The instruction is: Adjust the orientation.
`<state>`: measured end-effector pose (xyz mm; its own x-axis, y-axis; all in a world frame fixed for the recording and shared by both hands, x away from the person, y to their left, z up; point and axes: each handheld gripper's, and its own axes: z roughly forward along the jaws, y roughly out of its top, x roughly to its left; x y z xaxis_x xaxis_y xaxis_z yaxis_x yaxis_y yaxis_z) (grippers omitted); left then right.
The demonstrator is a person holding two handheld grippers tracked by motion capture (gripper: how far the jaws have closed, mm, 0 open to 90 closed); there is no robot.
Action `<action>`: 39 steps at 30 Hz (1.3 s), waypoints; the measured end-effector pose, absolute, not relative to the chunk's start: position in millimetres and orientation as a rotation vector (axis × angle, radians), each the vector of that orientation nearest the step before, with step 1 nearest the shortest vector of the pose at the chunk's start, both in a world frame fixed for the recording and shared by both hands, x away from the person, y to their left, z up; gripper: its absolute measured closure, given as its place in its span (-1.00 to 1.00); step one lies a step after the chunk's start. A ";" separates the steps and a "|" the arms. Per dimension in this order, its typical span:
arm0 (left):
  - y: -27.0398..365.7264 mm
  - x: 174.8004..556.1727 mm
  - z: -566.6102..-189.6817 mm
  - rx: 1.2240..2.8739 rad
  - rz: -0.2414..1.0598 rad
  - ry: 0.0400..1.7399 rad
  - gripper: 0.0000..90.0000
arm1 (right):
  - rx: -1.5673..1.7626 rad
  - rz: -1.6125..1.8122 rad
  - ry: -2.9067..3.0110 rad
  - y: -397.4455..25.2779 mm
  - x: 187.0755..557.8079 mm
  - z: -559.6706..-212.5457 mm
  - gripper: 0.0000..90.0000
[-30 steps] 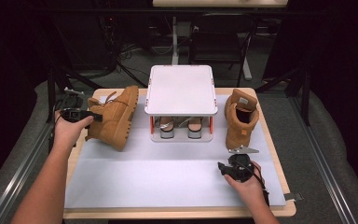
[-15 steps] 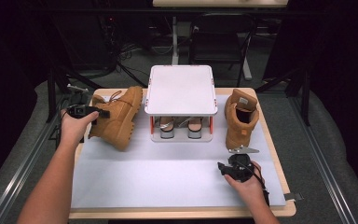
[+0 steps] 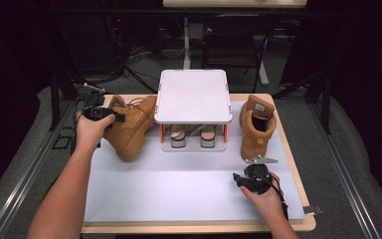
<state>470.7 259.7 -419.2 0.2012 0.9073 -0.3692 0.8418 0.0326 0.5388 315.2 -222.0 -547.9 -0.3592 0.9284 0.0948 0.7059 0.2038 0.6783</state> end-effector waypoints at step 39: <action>192.3 464.8 -429.1 2.016 0.078 1.568 0.69 | 1.527 0.934 2.139 -222.5 313.8 -546.0 0.15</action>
<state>464.8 192.3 -429.1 0.3079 0.9045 -0.2952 0.8706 -0.1426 0.4709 313.8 -222.5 -546.0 -0.3576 0.9295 0.0906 0.6983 0.2017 0.6868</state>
